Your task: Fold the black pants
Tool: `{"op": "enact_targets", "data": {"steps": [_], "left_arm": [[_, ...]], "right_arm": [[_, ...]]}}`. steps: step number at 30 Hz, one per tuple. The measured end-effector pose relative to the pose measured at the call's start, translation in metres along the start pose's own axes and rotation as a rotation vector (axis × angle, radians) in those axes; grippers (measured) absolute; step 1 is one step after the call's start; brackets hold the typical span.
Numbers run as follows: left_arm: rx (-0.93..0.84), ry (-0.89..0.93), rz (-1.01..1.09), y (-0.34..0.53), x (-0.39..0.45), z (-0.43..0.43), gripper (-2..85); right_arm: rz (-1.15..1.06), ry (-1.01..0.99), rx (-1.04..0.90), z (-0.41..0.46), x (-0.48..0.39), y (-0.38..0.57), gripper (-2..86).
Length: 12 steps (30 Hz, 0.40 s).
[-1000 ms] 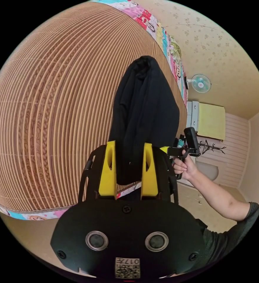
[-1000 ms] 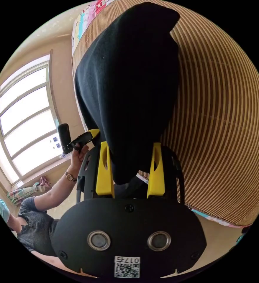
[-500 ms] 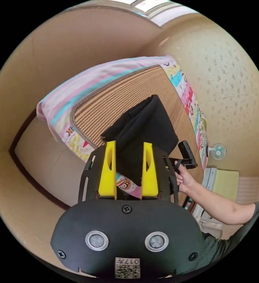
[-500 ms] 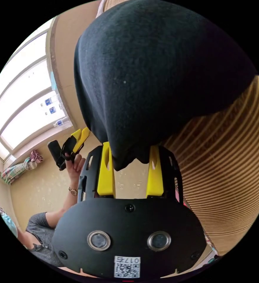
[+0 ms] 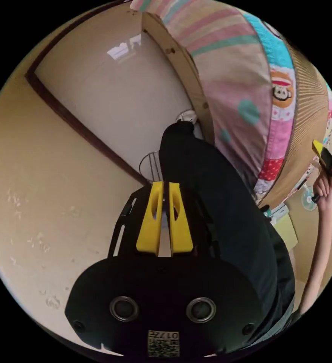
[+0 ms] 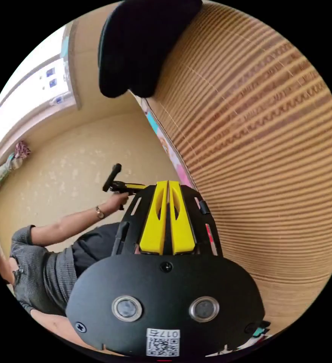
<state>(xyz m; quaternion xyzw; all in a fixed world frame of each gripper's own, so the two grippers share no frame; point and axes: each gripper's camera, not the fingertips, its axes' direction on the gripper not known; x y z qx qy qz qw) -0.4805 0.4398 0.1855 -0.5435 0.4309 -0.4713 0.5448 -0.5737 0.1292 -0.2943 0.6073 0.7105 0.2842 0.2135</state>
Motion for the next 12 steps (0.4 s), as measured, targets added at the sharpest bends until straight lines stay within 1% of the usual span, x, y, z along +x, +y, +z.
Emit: {"op": "enact_targets", "data": {"steps": [1,2,3,4,6,7,9,10,12], "left_arm": [[-0.077,-0.04,-0.065,0.004,-0.017,0.012,0.4],[-0.102,-0.049,-0.107,0.009,-0.031,0.014,-0.3],[-0.102,-0.04,-0.121,0.011,-0.036,0.013,-0.5],[-0.092,-0.007,-0.141,0.013,-0.044,0.006,-0.7],[-0.069,0.038,-0.171,0.011,-0.05,-0.009,-0.9],[-0.057,0.056,-0.195,0.005,-0.049,-0.021,-1.0],[-0.041,0.077,-0.234,-0.01,-0.04,-0.043,-1.0],[-0.023,0.101,-0.246,-0.024,-0.028,-0.059,-1.0],[0.016,0.158,-0.229,-0.049,0.002,-0.085,-1.0]], "right_arm": [[0.05,0.073,-0.039,0.011,0.008,0.018,0.9],[0.165,0.173,-0.119,0.034,0.026,0.056,0.8],[0.275,0.209,-0.194,0.054,0.044,0.095,0.7],[0.327,0.212,-0.224,0.063,0.051,0.115,0.6],[0.486,0.183,-0.258,0.09,0.069,0.19,0.5],[0.523,0.176,-0.247,0.094,0.071,0.208,0.4],[0.669,0.174,-0.145,0.102,0.071,0.264,0.4],[0.694,0.169,-0.103,0.103,0.069,0.275,0.4],[0.714,0.125,0.125,0.1,0.05,0.311,0.3]]}}
